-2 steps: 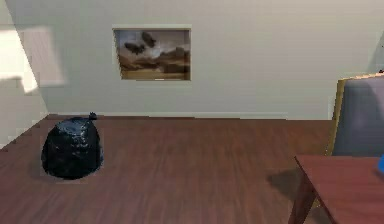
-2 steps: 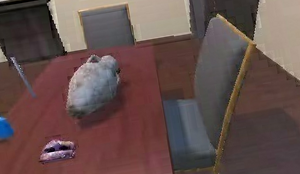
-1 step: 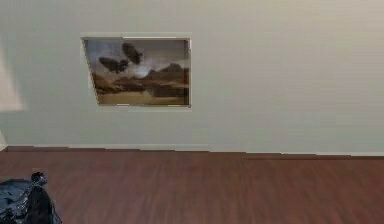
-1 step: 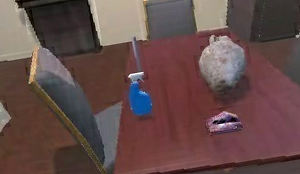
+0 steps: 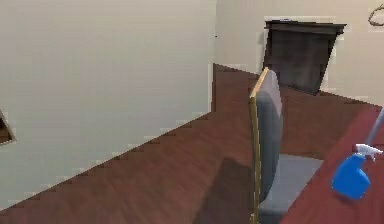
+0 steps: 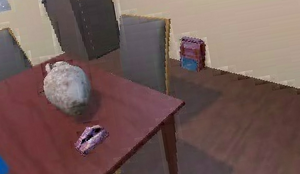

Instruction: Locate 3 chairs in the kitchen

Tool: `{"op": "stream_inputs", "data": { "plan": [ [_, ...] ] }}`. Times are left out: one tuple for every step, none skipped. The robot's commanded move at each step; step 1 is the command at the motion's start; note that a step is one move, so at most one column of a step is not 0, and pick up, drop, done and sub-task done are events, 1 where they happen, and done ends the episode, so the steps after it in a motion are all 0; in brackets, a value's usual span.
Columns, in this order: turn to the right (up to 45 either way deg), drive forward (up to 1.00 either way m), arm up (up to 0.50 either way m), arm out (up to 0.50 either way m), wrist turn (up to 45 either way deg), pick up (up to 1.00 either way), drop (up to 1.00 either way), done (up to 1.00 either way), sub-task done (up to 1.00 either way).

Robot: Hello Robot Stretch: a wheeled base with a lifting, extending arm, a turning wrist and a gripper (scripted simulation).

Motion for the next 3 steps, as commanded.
{"op": "stream_inputs", "data": {
  "plan": [
    [36.0,0.00,0.00,0.00,0.0,0.00,0.00,0.00,0.00],
    [0.0,0.00,0.00,0.00,0.0,0.00,0.00,0.00,1.00],
    [-45.0,0.00,0.00,0.00,0.0,0.00,0.00,0.00,0.00]
  ]
}}
